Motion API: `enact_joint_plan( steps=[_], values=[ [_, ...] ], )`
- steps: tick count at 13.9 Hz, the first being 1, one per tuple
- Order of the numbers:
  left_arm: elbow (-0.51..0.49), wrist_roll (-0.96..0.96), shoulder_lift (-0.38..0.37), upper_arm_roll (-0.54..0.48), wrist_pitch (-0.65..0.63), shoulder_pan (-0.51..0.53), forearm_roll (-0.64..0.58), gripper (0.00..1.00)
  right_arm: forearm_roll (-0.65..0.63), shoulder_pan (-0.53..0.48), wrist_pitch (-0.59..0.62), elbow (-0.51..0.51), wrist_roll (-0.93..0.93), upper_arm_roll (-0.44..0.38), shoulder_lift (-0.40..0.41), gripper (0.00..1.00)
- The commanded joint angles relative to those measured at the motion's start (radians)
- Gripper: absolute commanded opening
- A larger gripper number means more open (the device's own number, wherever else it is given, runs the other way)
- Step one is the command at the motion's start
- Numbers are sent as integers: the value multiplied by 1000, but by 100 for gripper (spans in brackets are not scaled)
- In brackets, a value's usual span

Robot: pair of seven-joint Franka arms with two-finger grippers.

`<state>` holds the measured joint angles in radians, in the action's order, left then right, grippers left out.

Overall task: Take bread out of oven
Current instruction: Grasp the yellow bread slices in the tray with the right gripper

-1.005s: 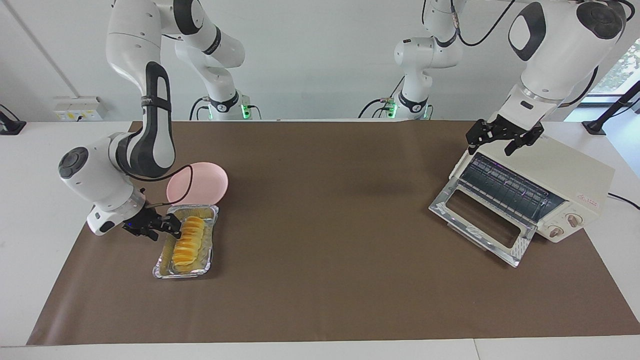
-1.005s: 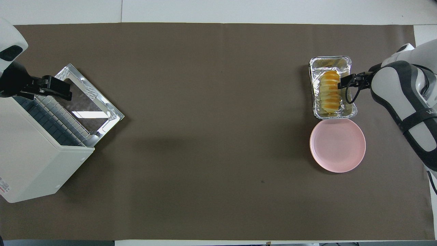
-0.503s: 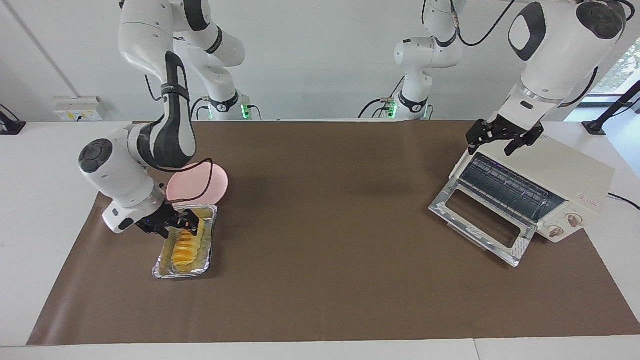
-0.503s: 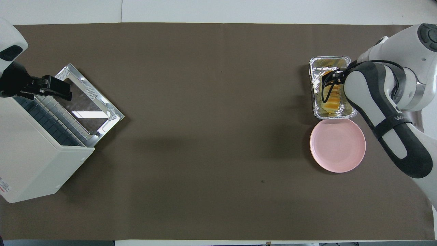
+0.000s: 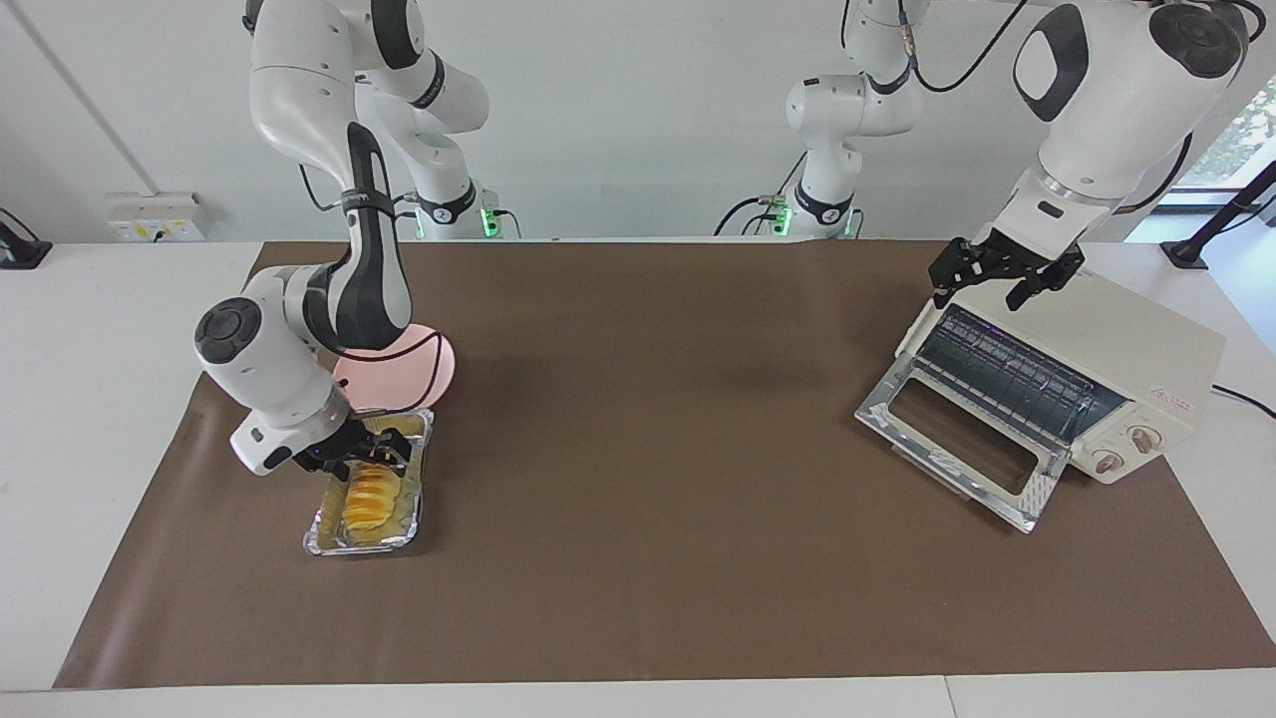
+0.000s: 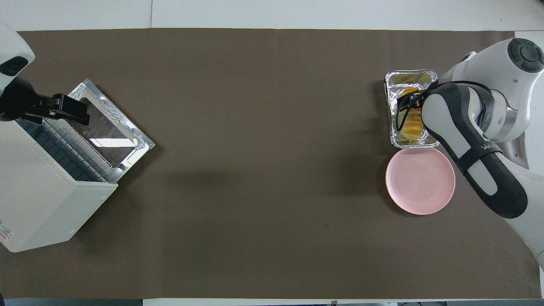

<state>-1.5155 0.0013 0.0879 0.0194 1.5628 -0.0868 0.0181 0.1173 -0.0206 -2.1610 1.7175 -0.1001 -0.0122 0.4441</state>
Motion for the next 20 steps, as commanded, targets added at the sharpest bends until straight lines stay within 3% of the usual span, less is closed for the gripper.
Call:
enact_joint_plan(
  steps=[1, 4, 5, 6, 7, 9, 11, 15, 20],
  values=[
    [-17, 9, -17, -4, -3, 2, 17, 100, -16, -2, -28, 30, 19, 5, -2, 100],
    [-17, 9, -17, -4, -3, 2, 17, 100, -16, -2, -89, 83, 16, 5, -10, 99],
    [-17, 9, -16, -4, -3, 2, 17, 100, -16, -4, -89, 88, 14, 5, -11, 88],
    [-17, 9, -17, -4, -3, 2, 17, 100, -16, -7, -86, 88, 13, 5, -12, 65],
    [-17, 9, -17, -4, -3, 2, 17, 100, -16, -5, -80, 86, 16, 5, -12, 35],
    [-17, 9, -17, -4, -3, 2, 17, 100, -16, -4, -66, 79, 17, 5, -13, 2],
    [-17, 9, -17, -4, -3, 2, 17, 100, -16, 1, -21, 45, 19, 5, -13, 0],
    [-17, 9, -16, -4, -3, 2, 17, 100, -36, 7, 192, -79, 22, 3, -39, 2],
    [-17, 9, -17, -4, -3, 2, 17, 100, -48, -5, 403, -6, 25, 5, -220, 2]
  ],
)
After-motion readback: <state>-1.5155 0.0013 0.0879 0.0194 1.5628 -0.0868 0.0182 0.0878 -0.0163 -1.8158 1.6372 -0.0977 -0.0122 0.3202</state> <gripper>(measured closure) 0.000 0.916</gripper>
